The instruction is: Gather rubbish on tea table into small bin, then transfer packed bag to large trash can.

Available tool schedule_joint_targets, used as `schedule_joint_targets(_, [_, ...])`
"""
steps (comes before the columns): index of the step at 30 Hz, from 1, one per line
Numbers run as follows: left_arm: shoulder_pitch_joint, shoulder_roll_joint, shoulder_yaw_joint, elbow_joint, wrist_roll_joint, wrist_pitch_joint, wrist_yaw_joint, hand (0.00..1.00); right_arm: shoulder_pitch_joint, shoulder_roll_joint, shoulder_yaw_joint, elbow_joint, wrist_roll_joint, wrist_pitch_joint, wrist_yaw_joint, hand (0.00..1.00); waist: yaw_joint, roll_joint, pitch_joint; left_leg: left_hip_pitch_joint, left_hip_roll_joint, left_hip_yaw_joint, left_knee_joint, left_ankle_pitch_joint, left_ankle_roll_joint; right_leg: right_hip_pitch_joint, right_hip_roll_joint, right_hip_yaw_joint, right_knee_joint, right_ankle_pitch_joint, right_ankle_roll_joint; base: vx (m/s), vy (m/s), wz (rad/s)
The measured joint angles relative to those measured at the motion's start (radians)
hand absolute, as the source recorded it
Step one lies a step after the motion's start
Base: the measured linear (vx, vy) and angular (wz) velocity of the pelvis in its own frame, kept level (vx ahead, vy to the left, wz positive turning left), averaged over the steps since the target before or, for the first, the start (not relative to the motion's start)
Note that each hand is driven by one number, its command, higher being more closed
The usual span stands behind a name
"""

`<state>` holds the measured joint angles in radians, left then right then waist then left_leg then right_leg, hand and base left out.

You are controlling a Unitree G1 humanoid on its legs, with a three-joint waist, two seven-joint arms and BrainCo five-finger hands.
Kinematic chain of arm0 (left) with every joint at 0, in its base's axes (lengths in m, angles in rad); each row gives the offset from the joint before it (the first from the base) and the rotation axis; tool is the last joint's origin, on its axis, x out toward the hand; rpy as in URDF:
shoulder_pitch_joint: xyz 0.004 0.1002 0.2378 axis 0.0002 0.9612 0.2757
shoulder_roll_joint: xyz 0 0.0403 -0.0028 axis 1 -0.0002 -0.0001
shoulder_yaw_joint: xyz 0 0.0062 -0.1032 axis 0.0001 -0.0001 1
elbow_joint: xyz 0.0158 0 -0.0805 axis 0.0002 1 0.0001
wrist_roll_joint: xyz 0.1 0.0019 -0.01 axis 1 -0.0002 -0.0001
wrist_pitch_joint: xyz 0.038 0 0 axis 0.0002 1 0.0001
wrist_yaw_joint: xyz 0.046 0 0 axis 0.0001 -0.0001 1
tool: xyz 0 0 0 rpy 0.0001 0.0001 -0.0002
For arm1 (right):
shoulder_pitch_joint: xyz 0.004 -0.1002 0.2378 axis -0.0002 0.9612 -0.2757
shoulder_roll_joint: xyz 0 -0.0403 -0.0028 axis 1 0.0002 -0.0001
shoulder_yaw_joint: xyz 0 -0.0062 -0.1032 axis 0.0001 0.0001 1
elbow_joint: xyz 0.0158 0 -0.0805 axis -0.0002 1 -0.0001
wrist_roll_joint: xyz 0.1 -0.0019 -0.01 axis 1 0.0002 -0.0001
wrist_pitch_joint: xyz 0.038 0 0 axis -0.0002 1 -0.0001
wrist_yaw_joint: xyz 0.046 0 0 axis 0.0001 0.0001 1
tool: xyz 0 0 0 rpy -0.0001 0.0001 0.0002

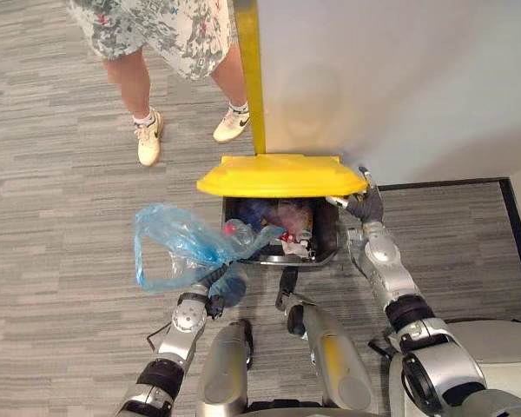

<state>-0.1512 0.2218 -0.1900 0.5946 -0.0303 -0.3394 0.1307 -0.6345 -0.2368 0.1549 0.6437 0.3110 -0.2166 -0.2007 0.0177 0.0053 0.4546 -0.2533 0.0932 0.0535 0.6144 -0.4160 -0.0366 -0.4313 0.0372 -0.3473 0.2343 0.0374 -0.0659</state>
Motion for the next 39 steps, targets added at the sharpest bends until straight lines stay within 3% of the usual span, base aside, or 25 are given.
schedule_joint_targets(1, [0.012, 0.003, -0.003, 0.004, -0.004, -0.001, 0.000, 1.00, -0.041, -0.014, 0.018, -0.002, 0.006, -0.002, 0.010, 0.00, 0.015, 0.028, 0.019, 0.003, 0.036, 0.006, -0.022, 0.008, -0.004, -0.011, 0.005, -0.006, 0.057, -0.037, 0.022, -0.19, -0.147, -0.01])
schedule_joint_targets(2, [0.015, 0.000, -0.008, 0.001, -0.009, -0.002, -0.005, 1.00, -0.081, -0.036, 0.019, 0.001, 0.020, -0.006, 0.010, 0.00, 0.006, 0.038, 0.033, 0.003, 0.043, -0.006, -0.029, 0.013, -0.005, -0.062, -0.026, 0.101, 0.293, -0.089, -0.070, -0.13, -0.169, 0.60])
schedule_joint_targets(3, [0.021, 0.005, -0.009, -0.005, -0.012, -0.015, -0.008, 1.00, -0.101, -0.040, 0.019, 0.002, 0.034, -0.010, 0.009, 0.00, -0.012, 0.020, 0.036, 0.001, 0.011, -0.019, -0.022, 0.028, -0.036, -0.011, -0.074, 0.149, 0.252, -0.128, -0.010, -0.08, -0.166, 0.66])
schedule_joint_targets(5, [0.034, 0.015, -0.011, -0.007, -0.029, -0.021, -0.012, 1.00, -0.167, -0.055, 0.020, 0.011, 0.046, -0.014, 0.010, 0.00, 0.020, 0.037, 0.053, -0.011, 0.028, -0.056, -0.025, 0.035, -0.045, -0.001, -0.038, 0.095, 0.183, -0.107, -0.002, -0.03, -0.177, -0.08])
schedule_joint_targets(6, [0.036, 0.031, -0.019, -0.007, -0.029, -0.020, -0.020, 1.00, -0.193, -0.053, 0.021, 0.012, 0.055, -0.013, 0.022, 0.00, 0.032, 0.030, 0.055, -0.015, 0.028, -0.068, -0.024, 0.035, -0.045, 0.005, -0.039, 0.052, 0.150, -0.071, -0.017, -0.04, -0.138, -0.25])
schedule_joint_targets(10, [0.024, 0.032, -0.040, -0.007, -0.029, -0.020, -0.023, 1.00, -0.200, -0.053, 0.048, 0.024, 0.081, -0.013, 0.030, 0.00, 0.019, 0.025, 0.059, -0.010, 0.031, -0.078, -0.027, 0.034, -0.042, 0.025, -0.043, 0.019, 0.136, -0.062, -0.036, -0.01, -0.072, 0.14])
schedule_joint_targets(17, [0.054, 0.044, -0.044, -0.008, -0.034, -0.021, -0.023, 1.00, -0.220, -0.054, 0.049, 0.045, 0.113, -0.013, 0.029, 0.00, 0.021, 0.003, 0.061, 0.017, 0.028, -0.071, -0.082, 0.091, -0.047, 0.059, -0.064, 0.007, 0.101, -0.041, -0.013, -0.01, 0.022, 0.09])
schedule_joint_targets(27, [0.001, 0.077, -0.082, -0.044, -0.051, -0.020, -0.023, 1.00, -0.247, -0.085, 0.046, 0.058, 0.121, -0.012, 0.027, 0.00, 0.021, -0.007, 0.059, 0.035, 0.013, -0.093, -0.128, 0.127, -0.046, 0.093, -0.085, -0.022, 0.096, -0.028, -0.029, 0.04, 0.005, 0.12])
schedule_joint_targets(34, [-0.074, 0.117, -0.101, -0.095, -0.097, -0.020, -0.029, 1.00, -0.254, -0.004, 0.142, 0.088, 0.110, 0.017, 0.075, 0.00, 0.033, -0.057, 0.021, 0.063, 0.017, -0.073, -0.140, 0.122, -0.039, 0.115, -0.059, 0.013, 0.050, -0.018, -0.012, -0.04, -0.010, -0.09])
schedule_joint_targets(35, [-0.163, 0.128, -0.118, -0.066, -0.102, -0.014, -0.043, 1.00, -0.256, 0.005, 0.142, 0.087, 0.109, 0.028, 0.077, 0.00, 0.046, -0.057, 0.021, 0.074, 0.017, -0.070, -0.144, 0.123, -0.041, 0.127, -0.047, 0.022, 0.026, -0.003, -0.016, -0.02, -0.014, -0.11])
schedule_joint_targets(36, [-0.257, 0.132, -0.132, -0.066, -0.284, 0.049, -0.107, 1.00, -0.256, 0.024, 0.140, 0.088, 0.112, 0.042, 0.100, 0.00, 0.047, -0.059, 0.020, 0.073, 0.021, -0.069, -0.145, 0.127, -0.047, 0.138, -0.043, 0.022, 0.018, 0.004, -0.019, -0.03, -0.012, -0.10])
schedule_joint_targets(37, [-0.275, 0.131, -0.131, -0.080, -0.358, 0.083, -0.118, 1.00, -0.255, 0.039, 0.137, 0.088, 0.111, 0.054, 0.110, 0.00, 0.046, -0.061, 0.018, 0.076, 0.028, -0.070, -0.145, 0.128, -0.050, 0.142, -0.045, 0.020, 0.019, 0.007, -0.023, 0.00, 0.000, 0.00])
schedule_joint_targets(38, [-0.247, 0.134, -0.113, -0.191, -0.340, 0.094, -0.099, 1.00, -0.255, 0.071, 0.137, 0.087, 0.108, 0.071, 0.118, 0.00, 0.021, -0.067, 0.013, 0.081, 0.028, -0.073, -0.150, 0.129, -0.051, 0.146, -0.049, 0.015, 0.023, 0.012, -0.031, 0.00, 0.000, 0.00])
schedule_joint_targets(39, [-0.176, 0.119, -0.123, -0.348, -0.266, 0.094, -0.095, 1.00, -0.249, 0.066, 0.133, 0.087, 0.104, 0.073, 0.118, 0.00, 0.015, -0.062, 0.004, 0.081, 0.026, -0.074, -0.151, 0.129, -0.051, 0.145, -0.049, 0.014, 0.020, 0.012, -0.031, 0.06, 0.022, 0.06])
